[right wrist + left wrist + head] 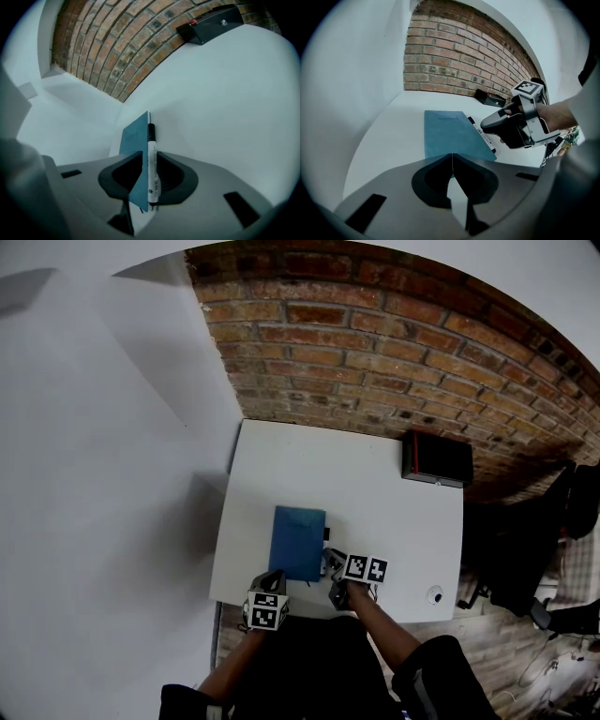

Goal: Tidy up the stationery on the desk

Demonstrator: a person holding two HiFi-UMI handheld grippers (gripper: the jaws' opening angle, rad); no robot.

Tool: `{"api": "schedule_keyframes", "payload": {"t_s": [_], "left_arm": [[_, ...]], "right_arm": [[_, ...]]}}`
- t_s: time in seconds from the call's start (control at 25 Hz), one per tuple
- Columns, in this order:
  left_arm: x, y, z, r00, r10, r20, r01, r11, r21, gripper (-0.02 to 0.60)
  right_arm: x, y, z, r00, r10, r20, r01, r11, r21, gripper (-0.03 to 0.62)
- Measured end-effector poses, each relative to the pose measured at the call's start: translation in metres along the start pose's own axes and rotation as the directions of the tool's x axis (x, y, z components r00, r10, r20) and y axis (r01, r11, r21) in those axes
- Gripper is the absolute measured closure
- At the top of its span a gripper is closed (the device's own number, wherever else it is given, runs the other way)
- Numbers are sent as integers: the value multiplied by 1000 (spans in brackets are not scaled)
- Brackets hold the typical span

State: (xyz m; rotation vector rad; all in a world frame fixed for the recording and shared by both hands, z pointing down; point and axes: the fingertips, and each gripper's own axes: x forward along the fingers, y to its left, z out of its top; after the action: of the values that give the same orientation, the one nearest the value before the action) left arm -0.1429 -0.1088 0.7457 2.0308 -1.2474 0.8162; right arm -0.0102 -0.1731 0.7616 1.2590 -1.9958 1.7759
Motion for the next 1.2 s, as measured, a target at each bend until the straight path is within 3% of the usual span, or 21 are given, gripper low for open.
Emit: {"api": "schedule_keyframes", "payload": {"t_s": [0.28,0.72,1.2], "left_arm": [[4,0,0,1000,-5,5,5,1000,7,566],[4,0,-2,1000,-6,1,6,1000,10,566],[2,4,-6,1000,-2,-10,2,1000,-3,565]], "right_arm": [[-2,5,0,1000,-3,2,3,999,-46,508],[-2,-8,-11,999,-33,-21,33,999,-14,510],[5,-5,-12,1000,-12,-17,12,1000,5,510]]}}
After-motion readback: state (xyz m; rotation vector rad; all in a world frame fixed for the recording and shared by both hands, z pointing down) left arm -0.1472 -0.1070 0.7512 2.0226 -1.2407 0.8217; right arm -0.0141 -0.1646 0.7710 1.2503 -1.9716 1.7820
